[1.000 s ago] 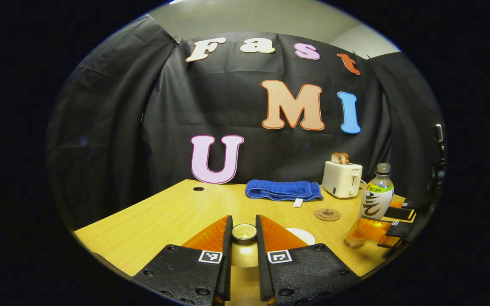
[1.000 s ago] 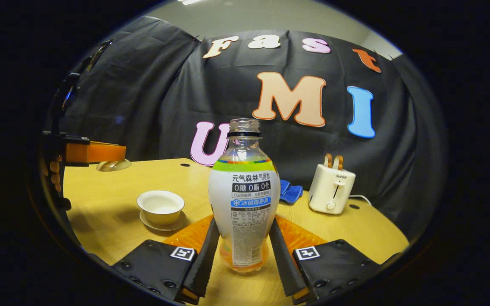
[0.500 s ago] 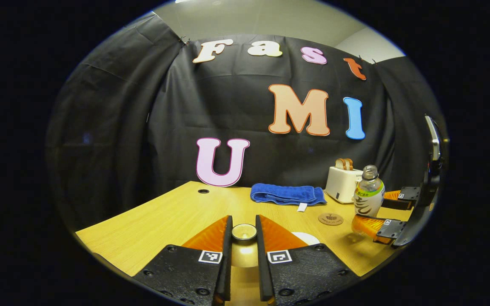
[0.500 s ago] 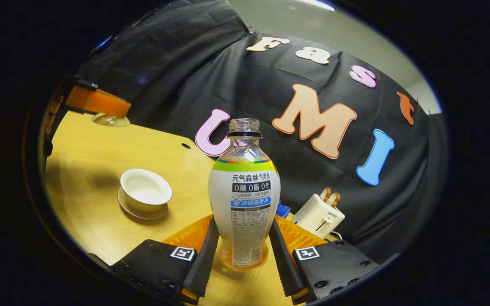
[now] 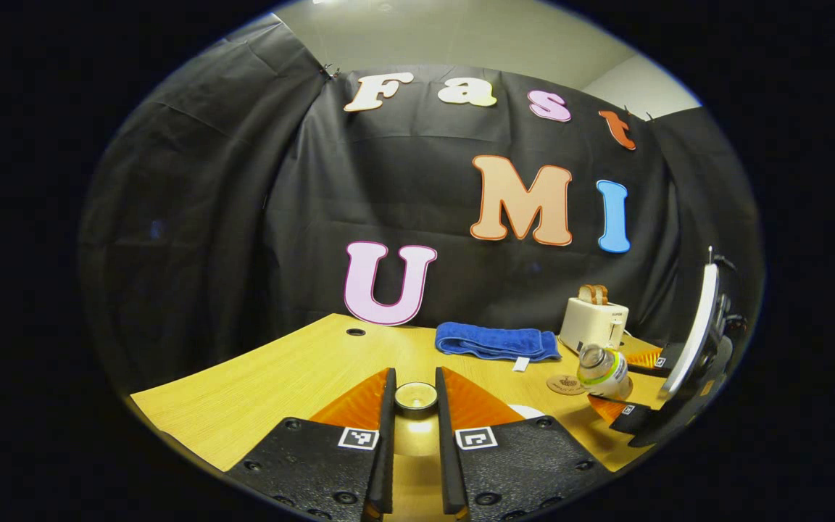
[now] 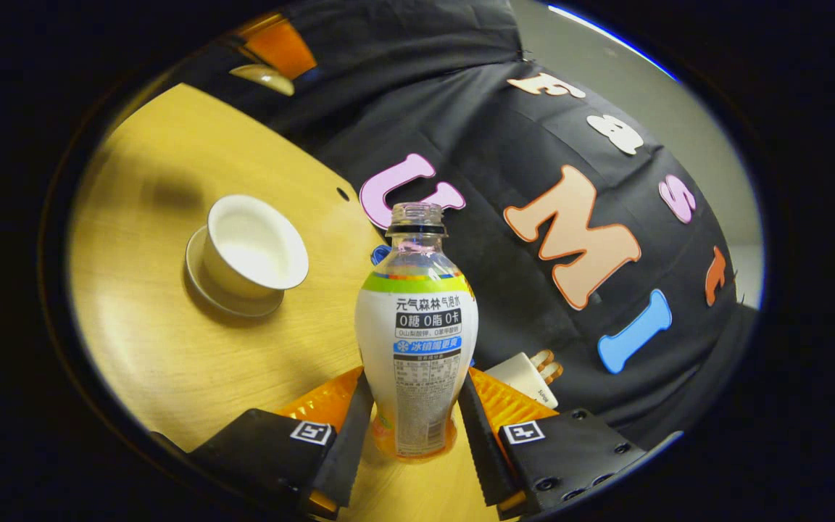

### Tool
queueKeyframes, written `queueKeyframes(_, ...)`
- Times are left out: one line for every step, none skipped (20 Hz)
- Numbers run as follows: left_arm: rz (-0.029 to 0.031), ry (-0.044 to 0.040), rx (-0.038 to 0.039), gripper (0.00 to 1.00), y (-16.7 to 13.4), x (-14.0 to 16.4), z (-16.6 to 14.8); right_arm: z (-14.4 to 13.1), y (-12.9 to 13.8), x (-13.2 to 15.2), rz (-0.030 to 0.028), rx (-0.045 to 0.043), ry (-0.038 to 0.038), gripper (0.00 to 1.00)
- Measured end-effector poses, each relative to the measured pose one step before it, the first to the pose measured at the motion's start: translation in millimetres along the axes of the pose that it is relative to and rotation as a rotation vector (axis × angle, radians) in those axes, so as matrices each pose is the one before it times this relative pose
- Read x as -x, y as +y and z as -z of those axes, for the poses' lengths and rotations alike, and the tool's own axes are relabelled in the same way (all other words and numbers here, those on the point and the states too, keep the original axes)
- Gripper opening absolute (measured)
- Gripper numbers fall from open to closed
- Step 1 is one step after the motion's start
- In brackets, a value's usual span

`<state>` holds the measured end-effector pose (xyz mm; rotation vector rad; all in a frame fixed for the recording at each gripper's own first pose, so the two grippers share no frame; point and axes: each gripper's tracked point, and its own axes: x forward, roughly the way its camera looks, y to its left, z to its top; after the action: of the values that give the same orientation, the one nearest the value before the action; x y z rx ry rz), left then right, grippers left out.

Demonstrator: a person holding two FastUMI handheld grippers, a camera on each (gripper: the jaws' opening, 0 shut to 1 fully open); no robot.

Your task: Open the teacup lid with one hand, grasp the water bottle and pour water into the teacup with the other hand; after pouring, place the water bottle on the coaster and then close the teacup lid.

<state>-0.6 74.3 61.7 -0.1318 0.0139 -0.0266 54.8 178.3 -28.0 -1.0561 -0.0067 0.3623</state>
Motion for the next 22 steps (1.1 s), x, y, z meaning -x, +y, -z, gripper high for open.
queueKeyframes(-0.00146,0.00089,-0.00064,0.24,0.10,0.27,1.12,0.66,4.30,-0.44,-0.00461,0.05001,0.00400,0.70)
queueKeyframes(0.00045,0.00025,0.00375,0.24,-0.08,0.10,-0.93,0.47,3.90,-0.64,-0.00095,0.04797,0.00111,0.70)
queueKeyframes(0.00143,0.00123,0.00505,0.24,0.03,0.30,0.07,0.44,3.59,0.54,-0.00199,0.04359,-0.00023,0.70)
queueKeyframes(0.00050,0.00081,0.00168,0.24,-0.23,0.19,-0.36,0.41,5.26,1.32,-0.00359,0.03634,-0.00144,0.70)
queueKeyframes(-0.00147,0.00075,-0.00044,0.24,0.87,0.13,0.53,1.21,3.32,-0.77,-0.00481,0.03042,-0.00190,0.70)
queueKeyframes(-0.00029,-0.00172,-0.00067,0.24,0.75,0.16,-0.90,0.52,2.38,-0.70,-0.00436,0.02711,-0.00125,0.70)
queueKeyframes(-0.00104,-0.00086,-0.00052,0.24,0.56,0.54,-0.55,-0.63,2.14,-1.00,-0.00282,0.02794,-0.00181,0.70)
queueKeyframes(0.00075,-0.00163,-0.00090,0.24,-0.25,0.12,-0.65,-2.88,1.79,0.47,0.00173,0.02940,-0.00311,0.70)
queueKeyframes(0.00118,-0.00116,0.00039,0.24,-0.47,0.15,0.15,-0.69,1.03,0.20,0.00580,0.02945,-0.00217,0.70)
queueKeyframes(-0.00154,-0.00069,0.00047,0.24,0.34,-0.05,-0.64,0.39,3.09,0.35,0.00502,0.02678,-0.00196,0.70)
queueKeyframes(-0.00162,-0.00235,0.00357,0.24,1.04,0.38,-0.87,0.40,2.23,-0.52,0.00233,0.02357,-0.00036,0.70)
queueKeyframes(0.00294,-0.00613,0.00257,0.24,0.02,-0.21,-2.25,0.43,0.63,-0.37,0.00174,0.02186,0.00127,0.70)
queueKeyframes(-0.00113,0.00059,-0.00326,0.23,0.40,0.54,0.46,0.25,0.47,-0.77,-0.00117,0.02304,0.00228,0.70)
queueKeyframes(-0.00301,-0.00204,-0.00113,0.24,1.00,-0.18,-0.26,0.02,0.31,-0.13,0.00039,0.02284,0.00317,0.70)
queueKeyframes(-0.00111,-0.00111,-0.00016,0.24,0.46,0.60,-0.90,-0.68,-0.29,-0.36,0.00465,0.02856,0.00165,0.70)
queueKeyframes(-0.00002,0.00154,0.00168,0.24,0.24,-0.21,-0.22,0.12,-2.40,0.57,0.01002,0.03346,-0.00043,0.70)
queueKeyframes(0.00292,-0.00032,0.00223,0.24,-0.56,0.17,0.31,1.57,-1.66,1.28,0.00696,0.03286,-0.00119,0.70)
queueKeyframes(0.00029,-0.00040,0.00118,0.24,0.35,0.05,-0.54,0.72,-2.37,-0.05,0.00402,0.02856,-0.00007,0.70)
queueKeyframes(-0.00085,-0.00077,-0.00044,0.24,0.62,-0.15,-0.51,0.37,-2.92,-1.73,-0.00351,0.01666,0.00015,0.70)
queueKeyframes(-0.00152,-0.00120,-0.00084,0.24,1.10,0.83,-0.37,0.20,-1.29,-1.28,-0.00273,0.01028,0.00084,0.70)
queueKeyframes(-0.00062,0.00025,0.00112,0.24,0.59,-0.21,-0.19,-0.76,-0.53,-0.48,-0.00253,0.01003,-0.00063,0.70)
queueKeyframes(0.00180,-0.00062,0.00364,0.24,-0.68,-0.29,-0.37,-1.14,-2.54,1.06,0.00192,0.01564,-0.00037,0.70)
